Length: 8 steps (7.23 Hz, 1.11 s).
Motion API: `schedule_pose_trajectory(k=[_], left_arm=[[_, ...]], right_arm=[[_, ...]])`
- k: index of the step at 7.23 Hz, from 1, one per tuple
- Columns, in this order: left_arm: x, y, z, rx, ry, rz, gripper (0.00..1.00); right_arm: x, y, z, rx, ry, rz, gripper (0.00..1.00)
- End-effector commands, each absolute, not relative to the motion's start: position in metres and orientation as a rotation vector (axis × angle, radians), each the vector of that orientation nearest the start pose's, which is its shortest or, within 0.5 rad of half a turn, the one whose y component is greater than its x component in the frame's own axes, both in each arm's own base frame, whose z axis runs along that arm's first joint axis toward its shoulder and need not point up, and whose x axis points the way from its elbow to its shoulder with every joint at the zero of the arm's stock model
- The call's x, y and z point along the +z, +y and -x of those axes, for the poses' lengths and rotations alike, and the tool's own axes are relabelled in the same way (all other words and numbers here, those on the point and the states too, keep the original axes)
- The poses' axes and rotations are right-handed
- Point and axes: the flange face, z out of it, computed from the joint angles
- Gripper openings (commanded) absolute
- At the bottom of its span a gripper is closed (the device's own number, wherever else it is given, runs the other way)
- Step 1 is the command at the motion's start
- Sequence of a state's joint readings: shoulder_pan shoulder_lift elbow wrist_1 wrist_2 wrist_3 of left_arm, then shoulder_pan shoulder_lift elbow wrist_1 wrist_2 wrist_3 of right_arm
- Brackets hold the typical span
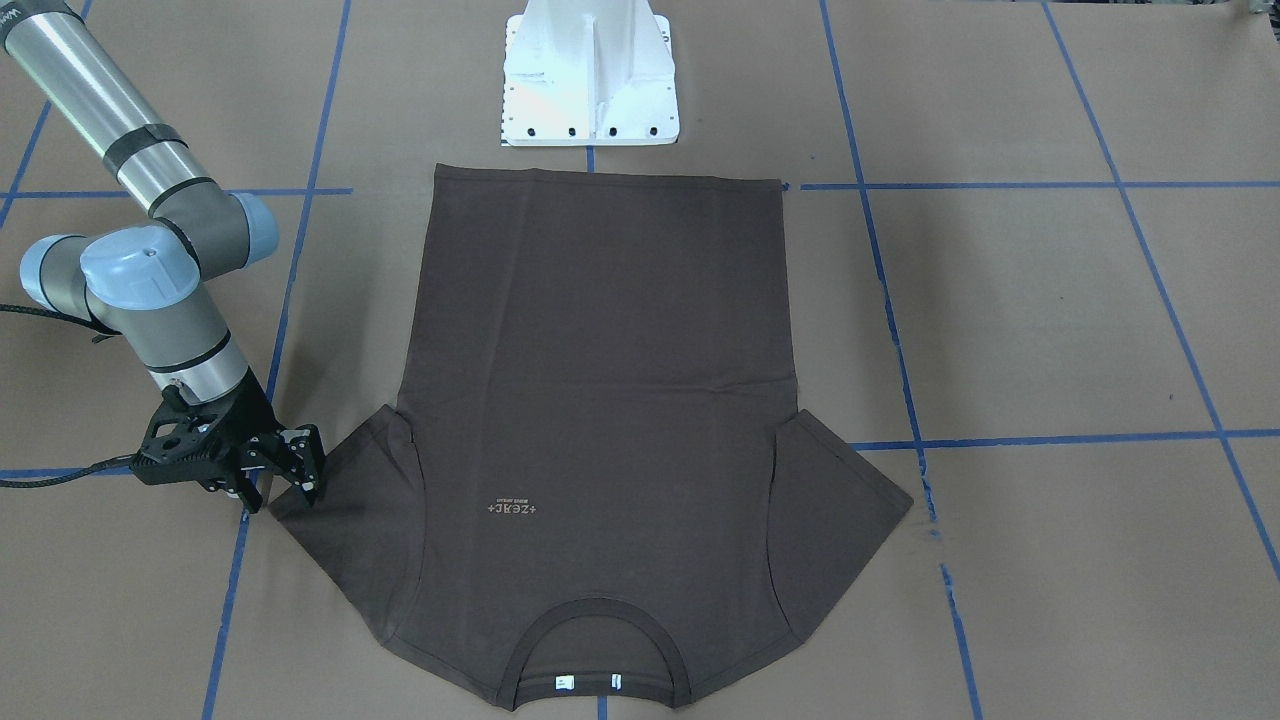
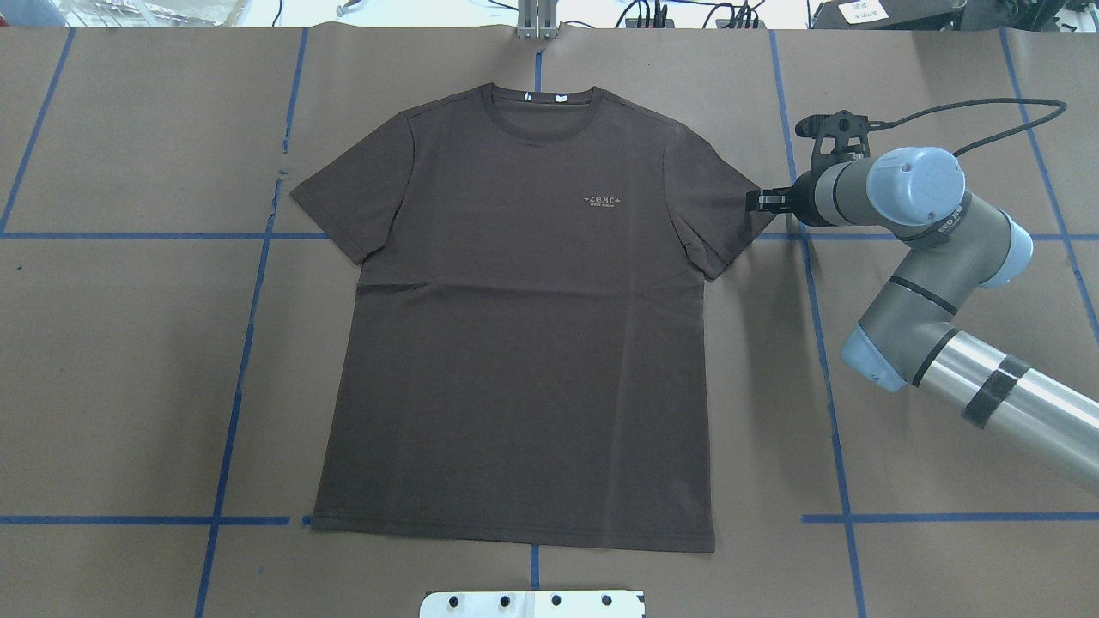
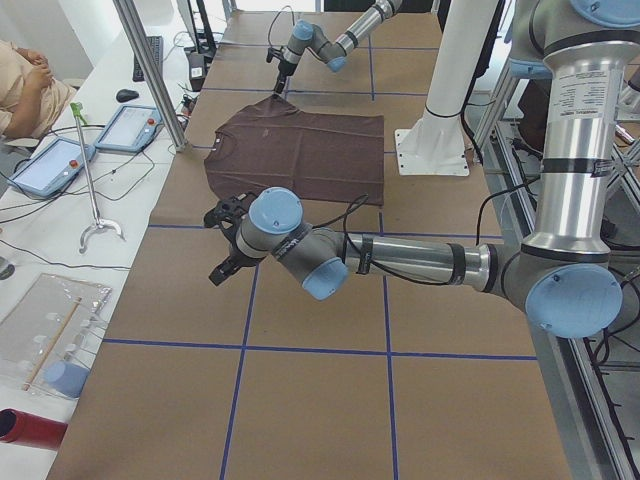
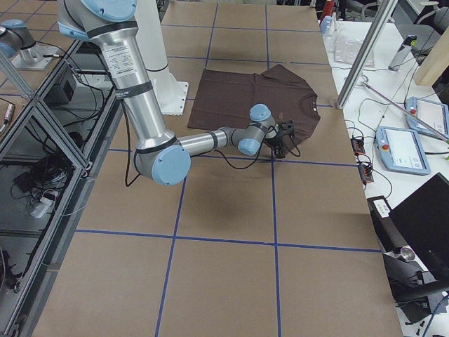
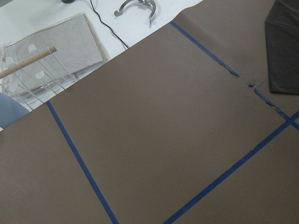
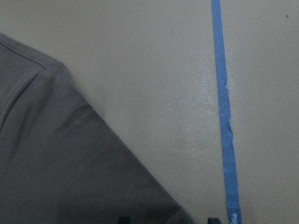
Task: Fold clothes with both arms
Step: 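Move the right gripper to the sleeve nearest it and grasp it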
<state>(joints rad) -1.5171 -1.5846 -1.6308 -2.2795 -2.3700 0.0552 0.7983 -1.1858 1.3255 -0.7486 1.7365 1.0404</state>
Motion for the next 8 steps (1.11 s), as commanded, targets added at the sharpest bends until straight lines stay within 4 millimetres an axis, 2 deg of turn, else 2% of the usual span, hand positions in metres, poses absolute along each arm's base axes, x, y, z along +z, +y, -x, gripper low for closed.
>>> schedule_pose_trajectory(k=[1,2,3,6,7,8], left_arm=[[0.538,-0.519,0.034,0.410,0.759,-0.741,1.00],[0.538,-0.519,0.034,0.410,0.759,-0.741,1.00],[0.538,-0.519,0.034,0.410,0.759,-0.741,1.00],[0.539,-0.518,0.034,0.410,0.759,-0.740,1.00],[0.539,-0.518,0.034,0.410,0.759,-0.740,1.00],[0.540,-0.518,0.034,0.410,0.759,-0.739,1.00]], right_arm=[[0.476,-0.572,0.395,0.167,-0.849,-0.472,0.11],[0.476,-0.572,0.396,0.164,-0.848,-0.472,0.02],[0.472,-0.573,0.397,0.167,-0.854,-0.474,0.00],[0.472,-0.575,0.396,0.165,-0.847,-0.474,0.00],[0.466,-0.576,0.396,0.168,-0.850,-0.476,0.00],[0.441,-0.585,0.405,0.171,-0.857,-0.479,0.00]])
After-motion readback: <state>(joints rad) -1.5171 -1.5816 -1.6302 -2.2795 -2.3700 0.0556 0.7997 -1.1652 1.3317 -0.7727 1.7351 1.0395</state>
